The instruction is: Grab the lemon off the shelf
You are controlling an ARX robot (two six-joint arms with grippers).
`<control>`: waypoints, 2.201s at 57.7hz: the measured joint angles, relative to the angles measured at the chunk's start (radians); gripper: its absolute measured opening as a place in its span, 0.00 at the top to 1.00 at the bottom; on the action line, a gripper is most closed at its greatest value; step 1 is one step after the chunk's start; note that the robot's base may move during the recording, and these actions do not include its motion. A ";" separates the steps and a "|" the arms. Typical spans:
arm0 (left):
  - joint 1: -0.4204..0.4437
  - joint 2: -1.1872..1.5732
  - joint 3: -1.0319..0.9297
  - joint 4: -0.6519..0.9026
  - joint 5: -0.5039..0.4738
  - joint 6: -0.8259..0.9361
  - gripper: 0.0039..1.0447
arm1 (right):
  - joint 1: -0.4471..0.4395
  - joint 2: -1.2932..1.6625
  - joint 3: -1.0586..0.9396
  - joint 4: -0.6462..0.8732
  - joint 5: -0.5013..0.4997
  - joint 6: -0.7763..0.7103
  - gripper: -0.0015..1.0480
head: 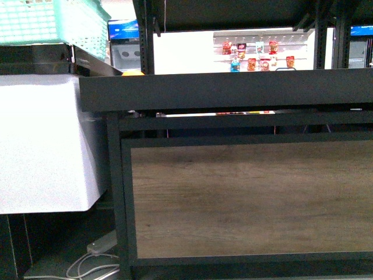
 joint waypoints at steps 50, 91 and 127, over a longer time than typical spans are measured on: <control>0.000 0.000 0.000 0.000 0.000 0.000 0.08 | 0.000 0.000 0.000 0.000 0.000 0.000 0.07; 0.000 0.000 0.000 0.000 0.000 0.000 0.08 | 0.000 0.000 0.000 0.000 0.000 0.000 0.07; 0.000 0.000 0.000 0.000 0.000 0.000 0.08 | 0.000 0.000 0.000 0.000 0.000 0.000 0.07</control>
